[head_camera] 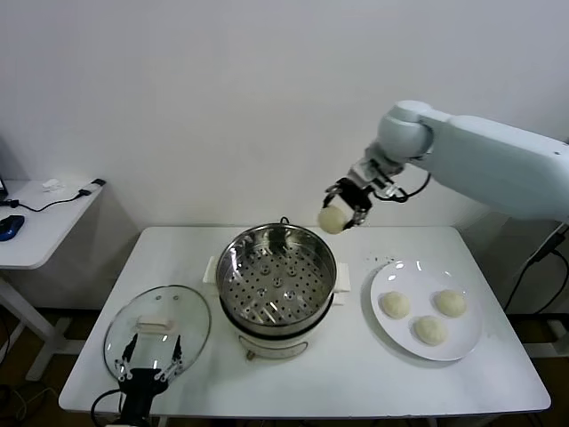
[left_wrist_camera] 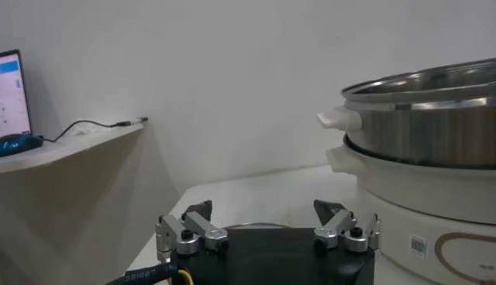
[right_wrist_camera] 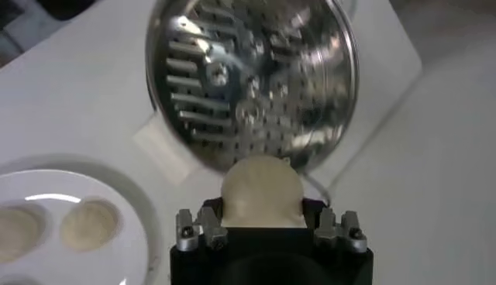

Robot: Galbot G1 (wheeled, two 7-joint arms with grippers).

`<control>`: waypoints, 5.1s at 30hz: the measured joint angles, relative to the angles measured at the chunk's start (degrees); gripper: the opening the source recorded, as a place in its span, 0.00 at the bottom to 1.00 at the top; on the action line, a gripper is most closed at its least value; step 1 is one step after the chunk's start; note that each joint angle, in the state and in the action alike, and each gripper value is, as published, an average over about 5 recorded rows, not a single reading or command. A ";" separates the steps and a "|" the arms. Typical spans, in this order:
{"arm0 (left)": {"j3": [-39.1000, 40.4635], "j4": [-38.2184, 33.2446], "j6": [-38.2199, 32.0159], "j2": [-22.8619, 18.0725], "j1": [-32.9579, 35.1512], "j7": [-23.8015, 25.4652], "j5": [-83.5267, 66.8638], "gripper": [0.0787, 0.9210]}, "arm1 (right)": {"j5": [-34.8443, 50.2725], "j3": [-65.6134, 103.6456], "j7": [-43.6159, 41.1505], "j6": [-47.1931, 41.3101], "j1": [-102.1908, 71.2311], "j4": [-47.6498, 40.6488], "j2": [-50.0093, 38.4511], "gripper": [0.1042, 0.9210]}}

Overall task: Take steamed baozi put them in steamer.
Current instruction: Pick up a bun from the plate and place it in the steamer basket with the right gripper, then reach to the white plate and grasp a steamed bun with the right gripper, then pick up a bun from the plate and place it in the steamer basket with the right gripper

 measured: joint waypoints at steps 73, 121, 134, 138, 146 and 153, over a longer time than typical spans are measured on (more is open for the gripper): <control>1.06 2.08 -0.72 -1.12 -1.97 -1.38 0.89 0.88 | 26.92 -28.45 8.03 -19.83 8.78 2.64 -20.30 0.88; 1.48 3.27 -1.65 -3.40 -1.29 -1.76 2.86 0.88 | 20.35 -3.96 14.56 -34.58 -25.55 -11.88 -19.16 0.62; 3.09 3.08 -1.97 -2.99 -1.07 -2.03 3.29 0.88 | 28.78 -9.27 12.07 -35.04 -5.96 -2.80 -22.08 0.62; 3.18 2.68 -1.82 -2.67 -1.04 -1.92 3.14 0.88 | 34.70 -11.22 13.19 -37.33 2.20 2.20 -20.42 0.62; 3.43 1.91 -1.82 -2.16 -0.63 -1.94 2.98 0.88 | 46.63 -11.99 18.34 -43.90 10.49 11.01 -12.30 0.62; 3.73 0.89 -1.88 -2.21 -0.43 -2.01 2.75 0.88 | 52.82 -12.79 24.32 -48.74 10.22 12.80 -2.20 0.62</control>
